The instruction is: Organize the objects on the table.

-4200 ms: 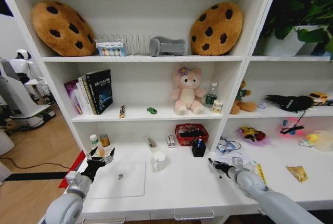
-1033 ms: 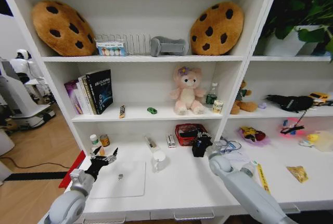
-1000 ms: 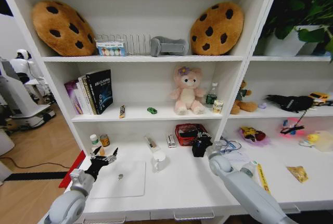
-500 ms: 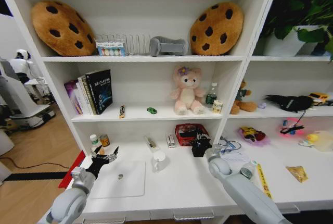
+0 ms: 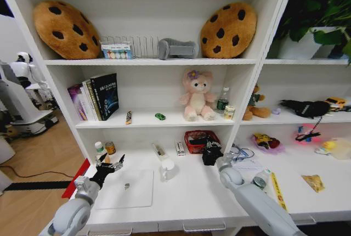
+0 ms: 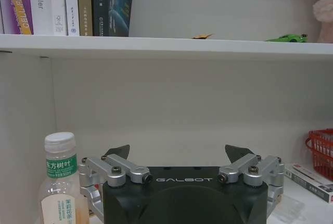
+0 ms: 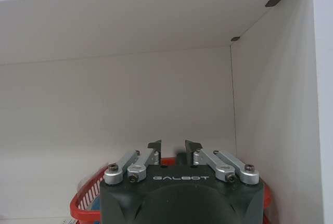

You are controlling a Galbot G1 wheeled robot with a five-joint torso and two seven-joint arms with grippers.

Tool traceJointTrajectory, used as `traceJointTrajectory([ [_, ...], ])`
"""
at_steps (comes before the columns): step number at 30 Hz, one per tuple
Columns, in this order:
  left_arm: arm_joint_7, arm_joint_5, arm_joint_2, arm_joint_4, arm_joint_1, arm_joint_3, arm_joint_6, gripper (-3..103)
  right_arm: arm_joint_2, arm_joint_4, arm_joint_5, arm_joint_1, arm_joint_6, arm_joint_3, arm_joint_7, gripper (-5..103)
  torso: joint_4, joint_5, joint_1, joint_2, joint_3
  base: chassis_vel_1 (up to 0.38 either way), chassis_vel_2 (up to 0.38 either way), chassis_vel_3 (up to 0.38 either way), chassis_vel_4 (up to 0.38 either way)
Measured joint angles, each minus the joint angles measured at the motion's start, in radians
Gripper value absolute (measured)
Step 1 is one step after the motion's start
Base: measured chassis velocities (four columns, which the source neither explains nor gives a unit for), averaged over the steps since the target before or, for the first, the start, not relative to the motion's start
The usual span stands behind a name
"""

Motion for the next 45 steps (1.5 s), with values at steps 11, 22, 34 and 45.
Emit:
traceJointTrajectory([
  [11,-0.001,-0.001,0.004,0.000,-0.006,0.001,0.000,100,-0.020,0.045,0.039,-0.023,0.000,0.030,-0.018,68,0.0000,0.0000,0.000,0.000,0.000,0.000,0.000,0.000,0.000],
  [22,-0.002,0.001,0.000,-0.006,0.002,-0.004,0.001,100,-0.110,0.277,0.185,-0.153,-0.064,0.100,-0.104,99,-0.0002,0.0002,0.000,0.000,0.000,0.000,0.000,0.000,0.000],
  [34,-0.011,0.004,-0.004,-0.019,0.013,-0.020,-0.002,100,-0.161,0.504,0.133,-0.320,-0.186,0.156,-0.127,100,-0.0001,0.0000,0.000,0.000,0.000,0.000,0.000,0.000,0.000],
  [45,-0.021,0.022,-0.020,-0.042,0.044,-0.042,-0.010,100,-0.191,0.655,-0.027,-0.508,-0.198,0.264,-0.087,100,0.0001,-0.0001,0.000,0.000,0.000,0.000,0.000,0.000,0.000],
])
